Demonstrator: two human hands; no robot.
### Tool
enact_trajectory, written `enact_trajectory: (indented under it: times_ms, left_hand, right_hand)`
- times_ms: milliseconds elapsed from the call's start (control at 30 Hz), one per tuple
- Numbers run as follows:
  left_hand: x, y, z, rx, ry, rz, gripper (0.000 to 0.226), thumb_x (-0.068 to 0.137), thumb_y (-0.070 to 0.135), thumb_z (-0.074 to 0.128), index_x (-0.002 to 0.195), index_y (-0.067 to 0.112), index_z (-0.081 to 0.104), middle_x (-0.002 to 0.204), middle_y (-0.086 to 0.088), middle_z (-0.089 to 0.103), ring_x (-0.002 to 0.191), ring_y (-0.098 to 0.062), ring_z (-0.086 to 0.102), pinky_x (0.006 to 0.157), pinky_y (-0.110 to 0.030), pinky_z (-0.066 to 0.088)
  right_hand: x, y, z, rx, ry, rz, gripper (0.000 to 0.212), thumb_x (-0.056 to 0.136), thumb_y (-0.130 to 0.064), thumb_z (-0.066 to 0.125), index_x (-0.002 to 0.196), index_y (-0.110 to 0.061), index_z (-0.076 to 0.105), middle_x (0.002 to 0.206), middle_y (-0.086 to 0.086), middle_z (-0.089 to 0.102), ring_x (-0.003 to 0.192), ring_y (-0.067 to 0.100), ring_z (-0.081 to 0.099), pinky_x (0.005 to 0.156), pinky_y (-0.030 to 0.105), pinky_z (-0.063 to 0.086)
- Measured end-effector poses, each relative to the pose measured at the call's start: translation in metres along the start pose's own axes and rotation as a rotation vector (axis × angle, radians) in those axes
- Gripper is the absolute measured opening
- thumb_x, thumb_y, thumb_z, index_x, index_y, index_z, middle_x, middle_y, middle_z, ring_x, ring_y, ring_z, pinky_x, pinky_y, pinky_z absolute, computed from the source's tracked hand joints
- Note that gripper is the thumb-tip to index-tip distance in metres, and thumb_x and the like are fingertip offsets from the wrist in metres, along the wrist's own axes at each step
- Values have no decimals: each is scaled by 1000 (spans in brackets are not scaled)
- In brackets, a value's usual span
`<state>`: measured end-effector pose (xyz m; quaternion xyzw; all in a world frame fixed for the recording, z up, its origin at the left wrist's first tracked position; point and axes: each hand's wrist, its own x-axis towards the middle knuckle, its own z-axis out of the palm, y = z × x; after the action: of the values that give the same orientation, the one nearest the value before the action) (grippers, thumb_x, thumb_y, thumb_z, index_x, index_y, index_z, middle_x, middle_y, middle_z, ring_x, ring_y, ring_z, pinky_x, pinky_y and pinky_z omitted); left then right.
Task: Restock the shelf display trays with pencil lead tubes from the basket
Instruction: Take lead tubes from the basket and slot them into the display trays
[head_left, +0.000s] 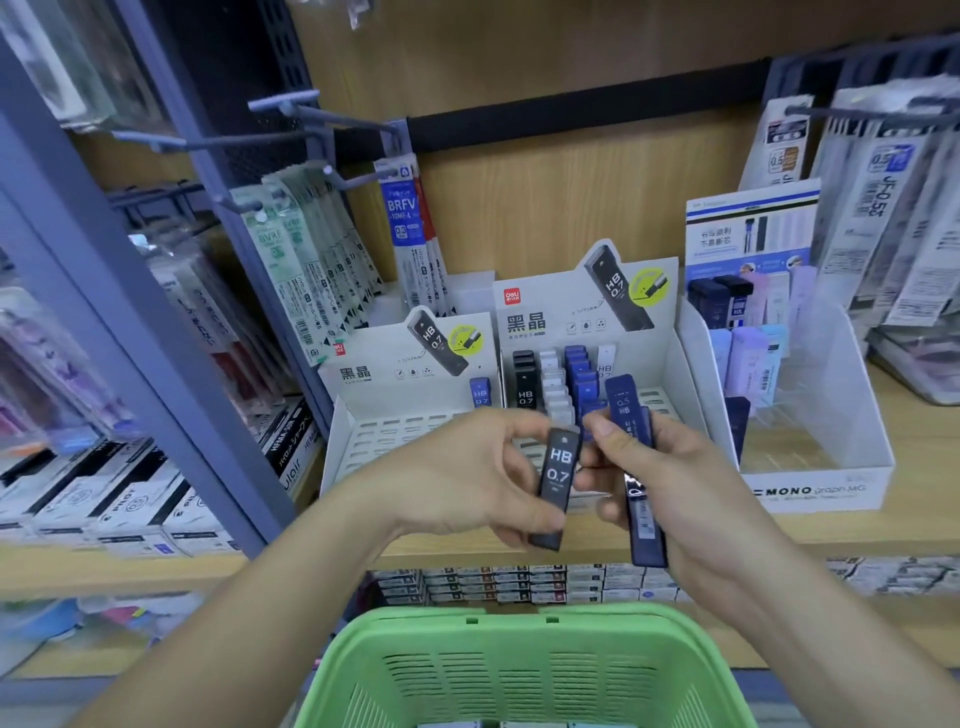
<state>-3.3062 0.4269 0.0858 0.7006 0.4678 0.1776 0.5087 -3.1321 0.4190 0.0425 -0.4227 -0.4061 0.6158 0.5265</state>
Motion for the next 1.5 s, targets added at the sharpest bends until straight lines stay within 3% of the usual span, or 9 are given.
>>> enact_trajectory:
  times_ms: [200,367,500,633,800,1000,1100,1267,1500]
  left_hand:
    - [12,-29,-46,-31,540,68,46,84,-1,68,123,20,57,71,-12,71,66,-29,69,65,-30,60]
    - [37,-83,-70,-140,861,56,27,82,3,72,92,28,73,66,10,65,73,-18,67,74,-38,59]
    - [55,-97,-72,-140,910,99,36,80,2,73,76,38,74,79,5,70,85,-25,69,80,-45,58]
    - [69,-94,-72,-82,934,193,24,82,-2,69,94,18,73,93,-6,73,76,-6,64,83,-25,55]
    - [76,-96,-69,-60,872,193,23,90,3,62,105,15,73,103,0,72,84,-10,68,82,-32,58]
    - [78,-94,-75,29,929,184,31,83,-1,68,81,30,66,78,10,67,77,-6,64,83,-27,55]
    - [77,-88,-77,141,939,161,21,82,6,72,83,27,70,79,11,69,74,-2,63,74,-9,48]
    - [78,-87,-74,189,995,188,14,81,5,72,89,16,75,73,20,64,65,10,58,69,0,41]
    - [78,-99,-74,382,1003,214,13,81,4,71,91,11,77,86,2,73,79,-12,65,82,-23,50]
  right_hand:
    - [10,11,11,22,-9,63,12,95,-25,58,103,-16,58,56,-2,41,40,8,27,34,16,21]
    - [12,21,24,30,-46,116,13,97,-18,53,104,-22,63,61,3,49,45,13,37,37,17,20]
    - [5,21,26,-91,-111,51,17,99,-18,51,105,-23,66,71,7,56,55,18,50,38,21,23]
    - [7,27,29,-110,-108,75,17,99,-20,53,104,-25,69,73,7,58,56,19,55,38,19,24]
    - [11,32,26,-116,-104,140,17,99,-22,52,108,-23,67,72,8,60,57,22,61,38,19,24]
    - [10,30,23,-107,-135,190,19,96,-26,53,110,-21,64,76,12,64,57,30,66,37,19,20]
    - [12,31,20,-108,-157,182,28,87,-31,57,110,-19,63,77,13,66,52,28,64,36,18,22]
    - [16,32,15,-104,-174,164,34,81,-34,59,110,-18,63,77,13,67,51,26,60,36,18,23]
    - [18,29,9,-85,-153,155,21,91,-28,57,107,-21,68,76,13,66,45,21,51,35,18,25]
